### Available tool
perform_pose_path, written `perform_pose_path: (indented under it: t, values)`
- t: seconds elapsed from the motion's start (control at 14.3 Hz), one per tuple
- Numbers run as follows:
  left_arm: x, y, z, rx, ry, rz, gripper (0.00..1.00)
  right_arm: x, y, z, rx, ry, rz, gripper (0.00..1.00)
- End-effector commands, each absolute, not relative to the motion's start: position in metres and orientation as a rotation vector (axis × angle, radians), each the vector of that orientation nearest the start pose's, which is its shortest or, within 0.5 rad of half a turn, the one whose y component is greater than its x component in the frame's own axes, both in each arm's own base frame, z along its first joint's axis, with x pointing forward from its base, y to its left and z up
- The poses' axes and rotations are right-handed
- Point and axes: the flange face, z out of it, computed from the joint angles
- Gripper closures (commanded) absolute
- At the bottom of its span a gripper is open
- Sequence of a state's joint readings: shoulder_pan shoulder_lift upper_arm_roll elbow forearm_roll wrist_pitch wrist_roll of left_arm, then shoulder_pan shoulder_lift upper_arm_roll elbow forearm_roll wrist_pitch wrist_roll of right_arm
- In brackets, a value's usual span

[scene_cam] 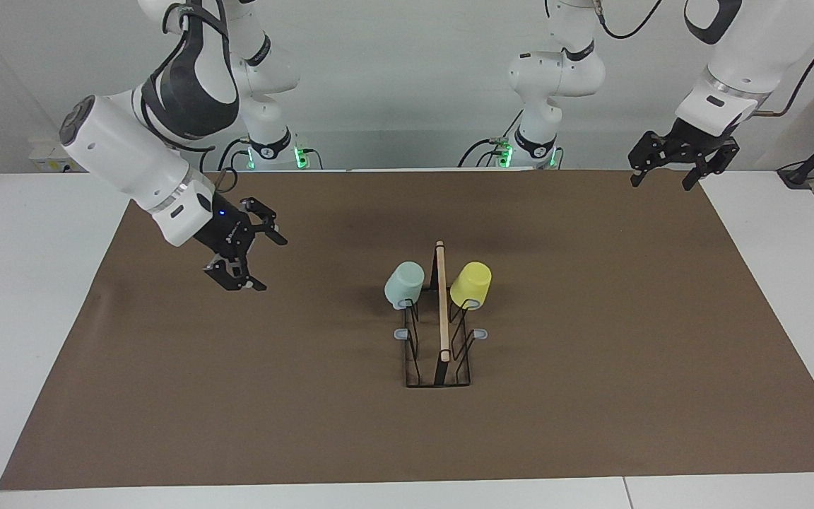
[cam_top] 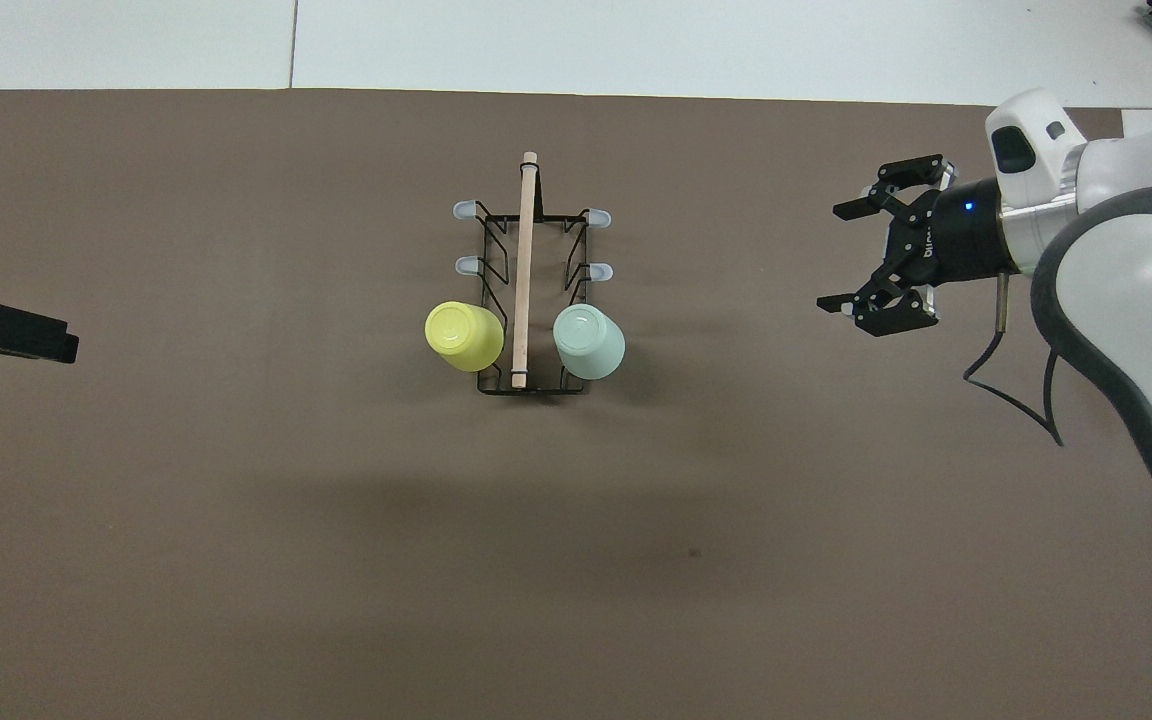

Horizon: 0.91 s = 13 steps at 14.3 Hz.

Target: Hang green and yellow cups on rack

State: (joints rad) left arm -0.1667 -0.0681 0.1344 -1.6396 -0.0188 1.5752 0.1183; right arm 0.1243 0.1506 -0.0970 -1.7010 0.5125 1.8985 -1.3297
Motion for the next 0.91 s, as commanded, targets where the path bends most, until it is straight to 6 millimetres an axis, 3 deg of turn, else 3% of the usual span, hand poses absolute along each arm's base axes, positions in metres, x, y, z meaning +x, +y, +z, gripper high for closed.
perform_pose_path:
  t: [0.0,0.21,0.42,0.84]
  values:
    - [0.528,-0.018,0.629,-3.147,0.226,0.006,0.0,0.605,0.036,0.52,-2.419,-1.469,-0.319,0.0]
    - [0.528,-0.018,0.629,-3.147,0.226,0.006,0.0,0.598,0.028,0.521,-2.598,-1.313,-0.166,0.0]
    - [0.528,-0.018,0.63,-3.147,0.226,0.003,0.0,0.589,0.034,0.541,-2.775,-0.957,-0.032,0.0]
    - [0.528,-0.017,0.63,-3.147,0.223,0.003,0.0,0.567,0.08,0.56,-2.992,-0.579,0.134,0.0]
